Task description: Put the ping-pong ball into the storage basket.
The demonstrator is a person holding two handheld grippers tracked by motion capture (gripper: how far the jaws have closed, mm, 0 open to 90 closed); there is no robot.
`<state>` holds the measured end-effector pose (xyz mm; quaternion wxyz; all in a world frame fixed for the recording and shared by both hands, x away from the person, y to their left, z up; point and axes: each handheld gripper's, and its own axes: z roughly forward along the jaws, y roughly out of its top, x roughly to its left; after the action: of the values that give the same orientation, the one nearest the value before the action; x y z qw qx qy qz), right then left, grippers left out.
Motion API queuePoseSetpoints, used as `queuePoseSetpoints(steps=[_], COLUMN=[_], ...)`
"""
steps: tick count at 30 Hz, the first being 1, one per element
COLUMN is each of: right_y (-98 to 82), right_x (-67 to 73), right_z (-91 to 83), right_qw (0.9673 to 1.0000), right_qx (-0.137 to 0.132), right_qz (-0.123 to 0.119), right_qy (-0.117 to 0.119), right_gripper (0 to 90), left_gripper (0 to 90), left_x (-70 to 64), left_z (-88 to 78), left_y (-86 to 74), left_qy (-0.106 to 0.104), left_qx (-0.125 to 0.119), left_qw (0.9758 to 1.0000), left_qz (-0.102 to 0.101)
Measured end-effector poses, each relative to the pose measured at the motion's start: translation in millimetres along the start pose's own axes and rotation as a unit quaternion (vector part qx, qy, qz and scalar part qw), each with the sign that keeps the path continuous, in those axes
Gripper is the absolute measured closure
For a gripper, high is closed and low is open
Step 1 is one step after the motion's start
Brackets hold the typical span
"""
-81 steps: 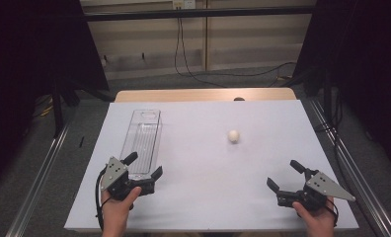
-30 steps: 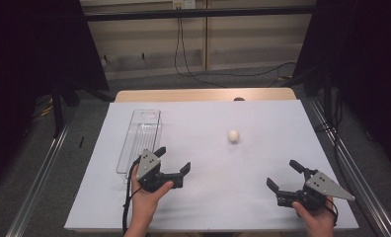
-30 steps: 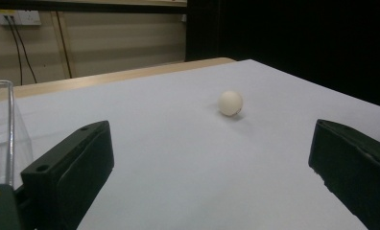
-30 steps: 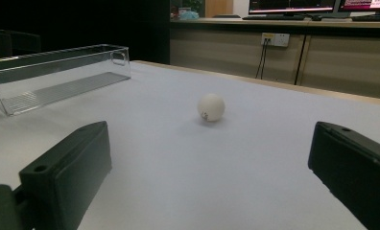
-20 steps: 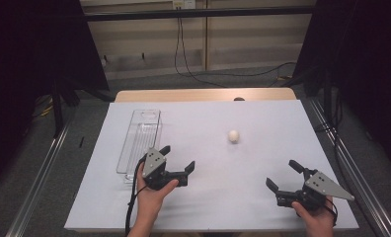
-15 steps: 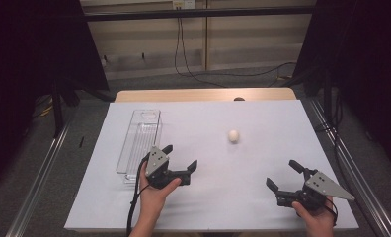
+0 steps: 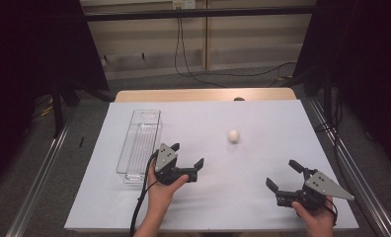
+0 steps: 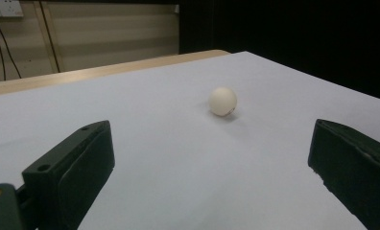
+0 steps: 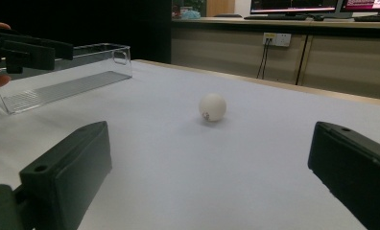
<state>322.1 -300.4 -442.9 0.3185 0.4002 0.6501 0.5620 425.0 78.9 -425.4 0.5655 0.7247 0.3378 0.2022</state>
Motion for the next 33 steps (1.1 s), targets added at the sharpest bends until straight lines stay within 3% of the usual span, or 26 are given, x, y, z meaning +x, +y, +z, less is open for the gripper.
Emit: queuePoseSetpoints(steps=[15, 33], right_y=[0.1, 0.0], right_x=[0.0, 0.9], right_z=[0.1, 1.9], right_qw=[1.0000, 1.0000], right_qx=[0.001, 0.002], right_qz=[-0.001, -0.003], right_qy=[0.003, 0.006], right_gripper=[0.7, 0.7], left_gripper=[2.3, 2.4], left_x=[0.3, -4.0], left_z=[12.9, 29.2], left_y=[-0.6, 0.7], left_qy=[-0.002, -0.008], left_qx=[0.011, 0.012], left_qw=[0.9999, 0.9999], left_qz=[0.005, -0.004])
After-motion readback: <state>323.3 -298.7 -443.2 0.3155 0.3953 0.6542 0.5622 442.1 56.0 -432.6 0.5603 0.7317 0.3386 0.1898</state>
